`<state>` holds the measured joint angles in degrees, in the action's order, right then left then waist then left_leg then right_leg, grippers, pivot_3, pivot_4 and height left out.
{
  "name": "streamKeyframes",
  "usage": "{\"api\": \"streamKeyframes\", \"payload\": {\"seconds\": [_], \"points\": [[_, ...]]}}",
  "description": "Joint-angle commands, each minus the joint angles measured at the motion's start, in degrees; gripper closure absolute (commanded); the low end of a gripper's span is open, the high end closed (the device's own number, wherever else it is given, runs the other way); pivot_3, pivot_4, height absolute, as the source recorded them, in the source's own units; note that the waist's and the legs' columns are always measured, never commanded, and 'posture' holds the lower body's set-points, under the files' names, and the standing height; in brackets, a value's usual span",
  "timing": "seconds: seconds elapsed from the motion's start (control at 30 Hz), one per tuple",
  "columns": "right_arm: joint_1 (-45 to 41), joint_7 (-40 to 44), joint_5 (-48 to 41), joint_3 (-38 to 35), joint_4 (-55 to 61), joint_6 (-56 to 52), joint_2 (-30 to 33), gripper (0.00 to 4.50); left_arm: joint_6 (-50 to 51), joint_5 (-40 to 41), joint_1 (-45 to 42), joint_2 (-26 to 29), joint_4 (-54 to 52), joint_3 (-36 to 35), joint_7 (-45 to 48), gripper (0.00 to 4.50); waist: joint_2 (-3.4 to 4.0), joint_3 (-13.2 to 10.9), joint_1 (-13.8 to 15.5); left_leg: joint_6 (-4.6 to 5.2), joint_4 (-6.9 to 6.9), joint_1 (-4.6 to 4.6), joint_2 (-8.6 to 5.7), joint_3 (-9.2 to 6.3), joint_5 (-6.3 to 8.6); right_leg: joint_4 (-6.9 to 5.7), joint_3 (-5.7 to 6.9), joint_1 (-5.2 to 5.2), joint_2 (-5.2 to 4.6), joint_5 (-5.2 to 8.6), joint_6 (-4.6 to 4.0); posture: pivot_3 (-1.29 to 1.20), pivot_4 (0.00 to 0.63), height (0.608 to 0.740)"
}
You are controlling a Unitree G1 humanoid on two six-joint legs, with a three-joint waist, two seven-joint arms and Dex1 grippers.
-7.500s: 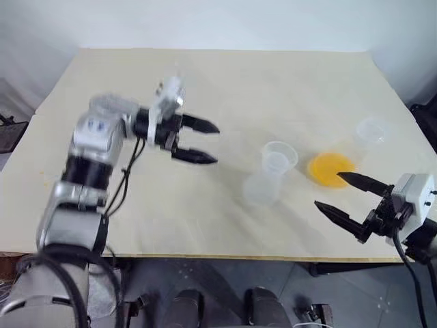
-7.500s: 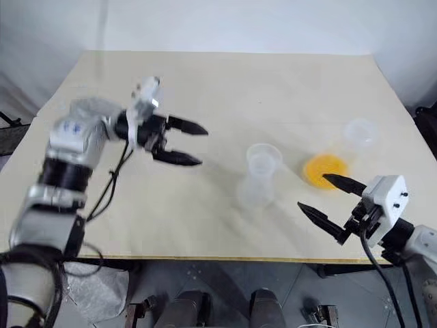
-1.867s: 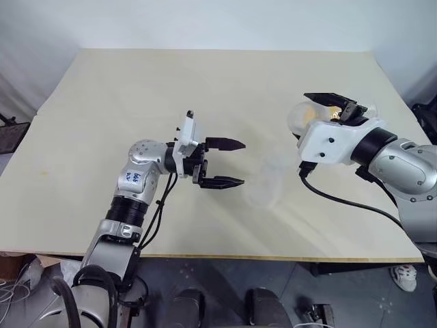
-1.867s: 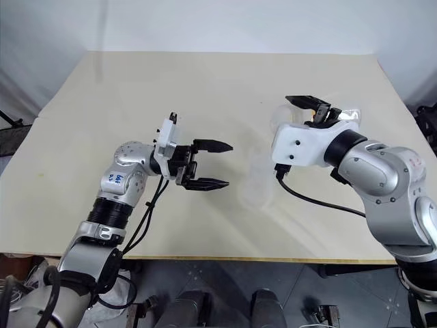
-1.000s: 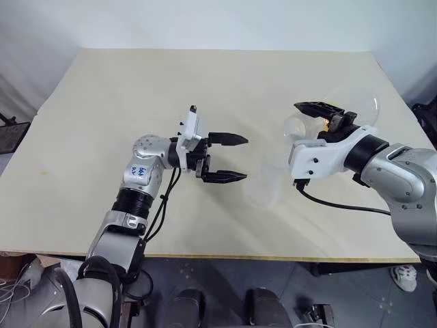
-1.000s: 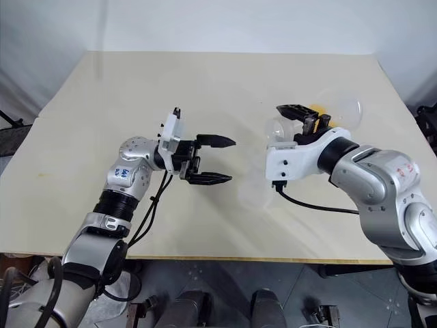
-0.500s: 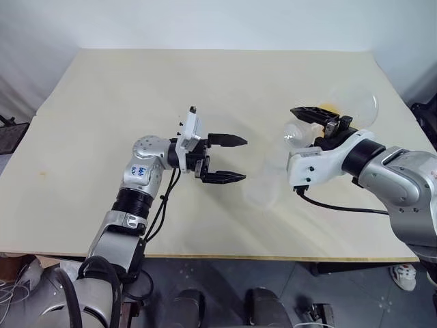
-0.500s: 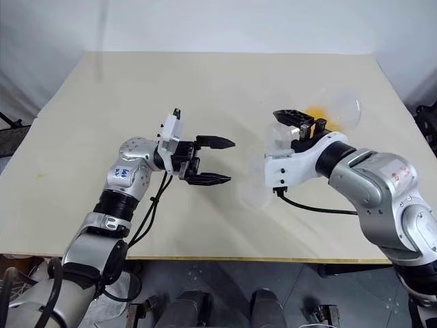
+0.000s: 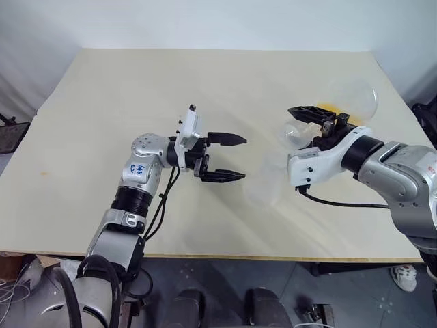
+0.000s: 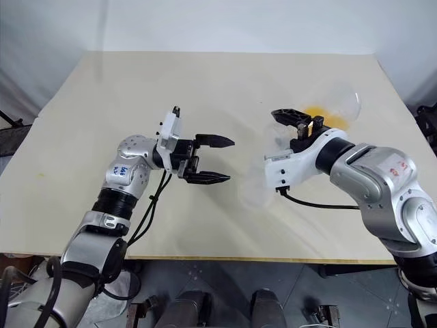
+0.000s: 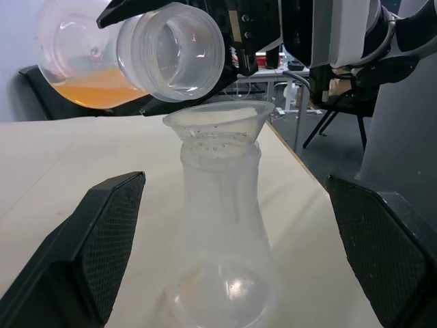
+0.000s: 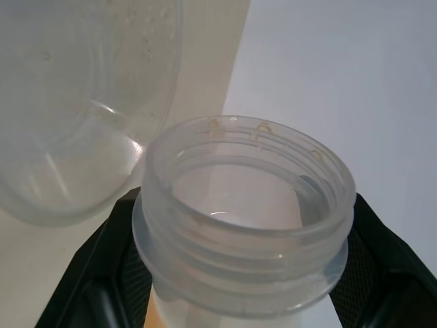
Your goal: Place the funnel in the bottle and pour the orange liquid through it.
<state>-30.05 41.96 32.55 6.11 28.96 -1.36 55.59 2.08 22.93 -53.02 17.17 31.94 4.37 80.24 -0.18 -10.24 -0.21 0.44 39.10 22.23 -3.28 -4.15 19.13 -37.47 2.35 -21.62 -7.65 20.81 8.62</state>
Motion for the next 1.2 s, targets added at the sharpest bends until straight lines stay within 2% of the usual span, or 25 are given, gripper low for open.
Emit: {"api": "streamKeyframes", "payload": {"seconds": [0.03,1.2], "points": [[-1.5,-0.3,1.1,-3.2,0.9,1.6,1.2,1.70,-0.3,0.0,-1.5,0.2,-1.3,-0.8,0.3,0.00,0.00,0.0,0.0,0.00,0.00,0.00,0.00,0.00,0.00,0.00,0.00,0.00,0.00,0.00,0.00,0.00,0.150,0.740],[-2.8,-1.5,5.7,-4.6,-2.6,10.3,2.1,1.70,-0.6,-0.4,-2.2,0.0,-0.1,-1.1,1.1,0.00,0.00,0.0,0.0,0.00,0.01,0.00,0.00,0.01,0.00,-0.02,0.01,0.00,0.00,0.00,0.00,0.00,0.150,0.740]]}}
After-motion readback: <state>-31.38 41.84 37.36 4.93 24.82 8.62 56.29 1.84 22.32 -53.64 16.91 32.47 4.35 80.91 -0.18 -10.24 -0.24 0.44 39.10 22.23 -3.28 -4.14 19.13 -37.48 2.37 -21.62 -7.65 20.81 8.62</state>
